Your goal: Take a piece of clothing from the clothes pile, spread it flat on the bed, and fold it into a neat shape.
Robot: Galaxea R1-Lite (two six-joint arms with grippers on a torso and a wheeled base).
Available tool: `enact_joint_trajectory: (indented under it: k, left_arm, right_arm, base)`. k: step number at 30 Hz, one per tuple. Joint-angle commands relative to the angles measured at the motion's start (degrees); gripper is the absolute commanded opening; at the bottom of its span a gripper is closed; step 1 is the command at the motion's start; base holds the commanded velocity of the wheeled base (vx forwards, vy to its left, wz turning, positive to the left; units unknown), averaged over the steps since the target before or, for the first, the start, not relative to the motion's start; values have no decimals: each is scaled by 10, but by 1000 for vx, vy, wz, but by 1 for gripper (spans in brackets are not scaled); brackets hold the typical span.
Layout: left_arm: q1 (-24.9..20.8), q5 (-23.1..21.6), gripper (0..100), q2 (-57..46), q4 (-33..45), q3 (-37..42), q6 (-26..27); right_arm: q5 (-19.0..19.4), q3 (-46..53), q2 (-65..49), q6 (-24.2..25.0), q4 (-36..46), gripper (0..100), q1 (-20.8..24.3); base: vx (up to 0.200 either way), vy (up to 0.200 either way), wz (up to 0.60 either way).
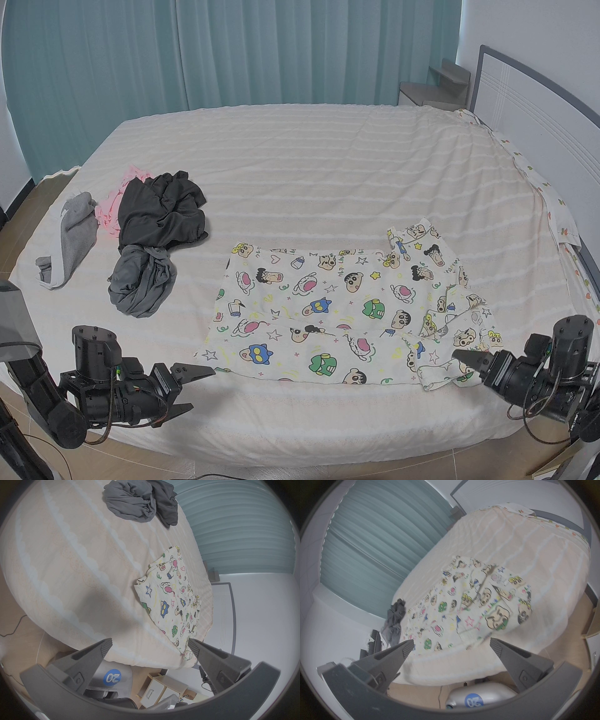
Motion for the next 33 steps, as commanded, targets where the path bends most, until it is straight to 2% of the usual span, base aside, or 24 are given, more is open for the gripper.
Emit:
enact_joint_trajectory:
  k: [1, 3, 6, 12, 14, 18, 33]
  left_arm:
    - [0, 1, 100, 1, 0, 0, 0]
    - [0, 1, 100, 1, 0, 0, 0]
    - [0, 1, 100, 1, 0, 0, 0]
    - [0, 0, 100, 3, 0, 0, 1]
    - [0, 0, 100, 7, 0, -1, 1]
    - [0, 1, 100, 11, 0, -1, 1]
    - [0, 1, 100, 12, 0, -1, 1]
  right_arm:
    - [38, -61, 35, -3, 2, 100, -61]
    - [53, -73, 57, -10, 2, 100, -82]
    - [97, -83, 78, -37, 2, 100, -122]
    - [171, -72, 101, -145, 8, 100, -206]
    - [190, -61, 111, -170, 7, 100, -214]
    - [200, -52, 136, -196, 5, 100, -221]
    - [204, -63, 176, -210, 1, 100, -223]
  base:
    - [0, 0, 0]
    - [0, 0, 0]
    - [0, 0, 0]
    - [0, 0, 0]
    - [0, 0, 0]
    - [0, 0, 0]
    - [0, 0, 0]
